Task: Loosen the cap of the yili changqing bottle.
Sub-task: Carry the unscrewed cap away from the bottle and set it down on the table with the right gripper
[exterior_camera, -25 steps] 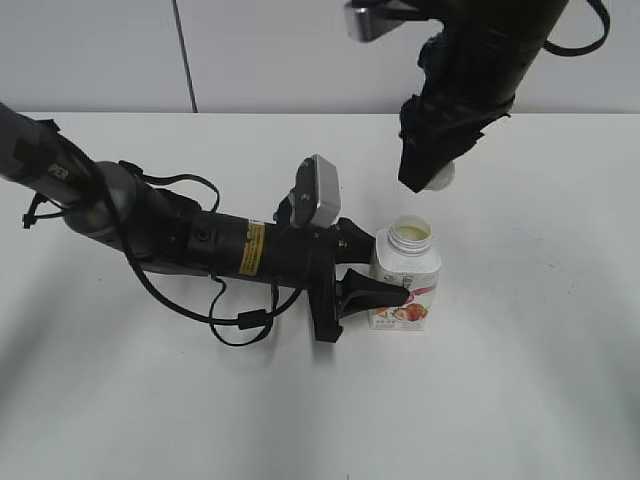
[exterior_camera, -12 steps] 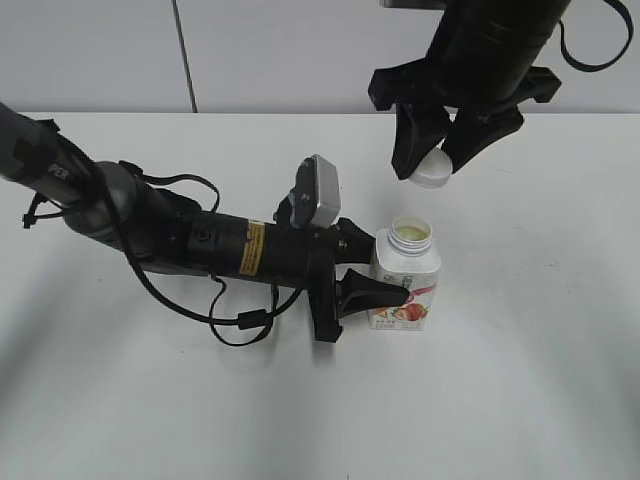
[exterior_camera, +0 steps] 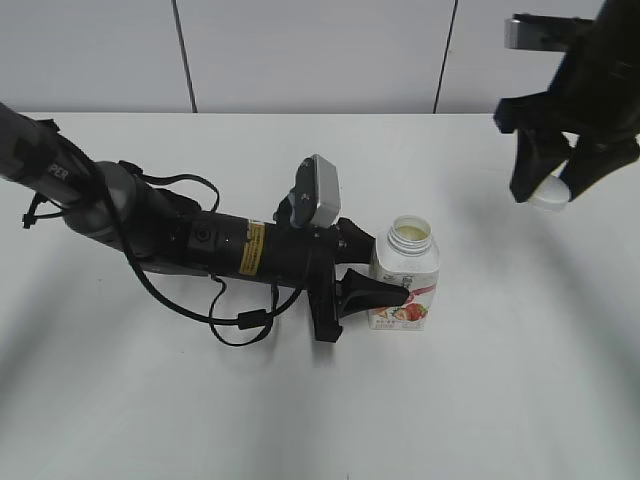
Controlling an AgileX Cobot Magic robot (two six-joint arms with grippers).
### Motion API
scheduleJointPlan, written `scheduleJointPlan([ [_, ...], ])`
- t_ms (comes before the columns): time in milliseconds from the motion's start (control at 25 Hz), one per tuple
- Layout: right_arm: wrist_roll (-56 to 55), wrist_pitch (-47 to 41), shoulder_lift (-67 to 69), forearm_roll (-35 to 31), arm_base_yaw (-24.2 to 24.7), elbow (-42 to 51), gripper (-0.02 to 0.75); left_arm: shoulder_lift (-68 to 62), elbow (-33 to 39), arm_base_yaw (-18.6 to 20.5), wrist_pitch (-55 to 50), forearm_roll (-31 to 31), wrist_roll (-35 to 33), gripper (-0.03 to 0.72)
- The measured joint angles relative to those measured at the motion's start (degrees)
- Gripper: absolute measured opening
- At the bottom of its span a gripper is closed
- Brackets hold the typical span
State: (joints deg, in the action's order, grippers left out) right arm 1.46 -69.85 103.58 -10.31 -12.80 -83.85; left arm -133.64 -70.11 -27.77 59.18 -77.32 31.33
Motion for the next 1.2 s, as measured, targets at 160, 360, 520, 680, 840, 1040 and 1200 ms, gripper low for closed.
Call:
scheduleJointPlan([
  [160, 0.6, 0.4, -0.5, 1.0, 5.7, 3.6, 0.389, 0.0, 0.0, 0.0, 0.0, 0.0, 0.0, 0.358],
  [360, 0.7, 7.4, 0.1, 3.1, 8.6, 7.4, 0.389, 0.0, 0.0, 0.0, 0.0, 0.2, 0.0, 0.358],
  [520, 0.9, 13.0, 3.8, 3.2, 8.7, 7.9, 0.389, 0.0, 0.0, 0.0, 0.0, 0.2, 0.0, 0.358],
  [680, 0.9, 18.4, 9.8, 3.2, 8.7, 8.0, 0.389, 0.0, 0.0, 0.0, 0.0, 0.2, 0.0, 0.358],
  [840, 0.9, 24.0, 14.7, 3.2, 8.7, 8.1, 0.389, 0.0, 0.0, 0.0, 0.0, 0.2, 0.0, 0.358],
  [1040, 0.9, 28.5, 16.6, 3.2, 8.7, 8.2, 0.389, 0.0, 0.0, 0.0, 0.0, 0.3, 0.0, 0.358],
  [1200, 2.5, 27.7, 16.6, 2.6, 8.7, 7.9, 0.484, 0.0, 0.0, 0.0, 0.0, 0.4, 0.0, 0.358],
])
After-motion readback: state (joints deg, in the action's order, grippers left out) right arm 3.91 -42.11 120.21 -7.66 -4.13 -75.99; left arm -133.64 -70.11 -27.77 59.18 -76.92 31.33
